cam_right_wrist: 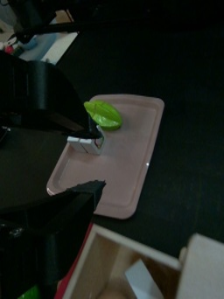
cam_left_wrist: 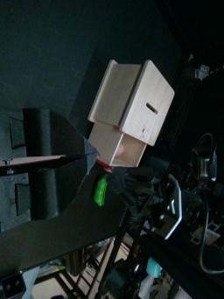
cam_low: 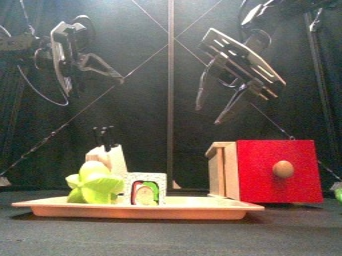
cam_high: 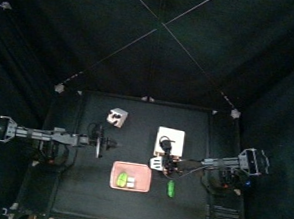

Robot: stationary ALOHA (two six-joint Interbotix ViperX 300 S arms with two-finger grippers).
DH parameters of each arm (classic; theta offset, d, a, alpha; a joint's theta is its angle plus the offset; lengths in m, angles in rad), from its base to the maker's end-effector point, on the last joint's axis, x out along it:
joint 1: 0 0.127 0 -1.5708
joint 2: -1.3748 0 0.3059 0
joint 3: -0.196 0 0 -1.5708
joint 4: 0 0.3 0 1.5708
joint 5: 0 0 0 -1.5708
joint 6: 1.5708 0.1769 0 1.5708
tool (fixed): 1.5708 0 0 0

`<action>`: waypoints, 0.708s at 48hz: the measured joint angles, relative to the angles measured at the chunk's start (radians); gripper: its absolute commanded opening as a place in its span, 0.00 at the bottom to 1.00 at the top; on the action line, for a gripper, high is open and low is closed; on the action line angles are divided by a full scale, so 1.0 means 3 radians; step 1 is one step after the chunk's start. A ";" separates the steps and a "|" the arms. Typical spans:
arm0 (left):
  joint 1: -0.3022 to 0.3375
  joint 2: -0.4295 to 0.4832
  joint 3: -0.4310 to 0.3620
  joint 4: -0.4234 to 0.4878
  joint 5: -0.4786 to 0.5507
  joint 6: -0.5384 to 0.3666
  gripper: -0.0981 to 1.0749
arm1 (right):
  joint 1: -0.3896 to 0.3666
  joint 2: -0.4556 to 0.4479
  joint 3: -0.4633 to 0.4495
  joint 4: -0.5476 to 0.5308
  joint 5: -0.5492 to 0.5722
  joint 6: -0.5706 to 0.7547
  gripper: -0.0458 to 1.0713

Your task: Grab sushi piece from plate

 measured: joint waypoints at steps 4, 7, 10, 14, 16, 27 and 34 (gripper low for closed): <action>0.0000 0.0000 0.0000 0.0000 0.0000 0.0000 0.29 | 0.0061 0.0143 -0.0112 0.0000 0.0026 0.0000 0.75; 0.0000 0.0005 -0.0005 0.0000 0.0000 0.0000 0.29 | 0.0102 0.0225 -0.0189 0.0005 0.0082 0.0000 0.75; 0.0000 0.0000 0.0000 0.0000 0.0000 0.0000 0.29 | 0.0123 0.0286 -0.0251 0.0005 0.0169 0.0005 0.75; 0.0000 0.0005 -0.0005 0.0000 0.0000 0.0000 0.29 | 0.0179 0.0373 -0.0348 0.0005 0.0368 0.0046 0.75; 0.0000 0.0000 0.0000 0.0000 0.0000 0.0000 0.29 | 0.0205 0.0435 -0.0404 0.0010 0.0455 0.0046 0.75; 0.0000 0.0000 0.0005 0.0000 0.0000 0.0005 0.29 | 0.0261 0.0828 -0.0828 -0.0031 0.0654 0.0036 0.75; 0.0000 -0.0020 0.0005 0.0000 0.0000 0.0000 0.29 | 0.0261 0.1110 -0.1084 -0.0046 0.0670 0.0005 0.75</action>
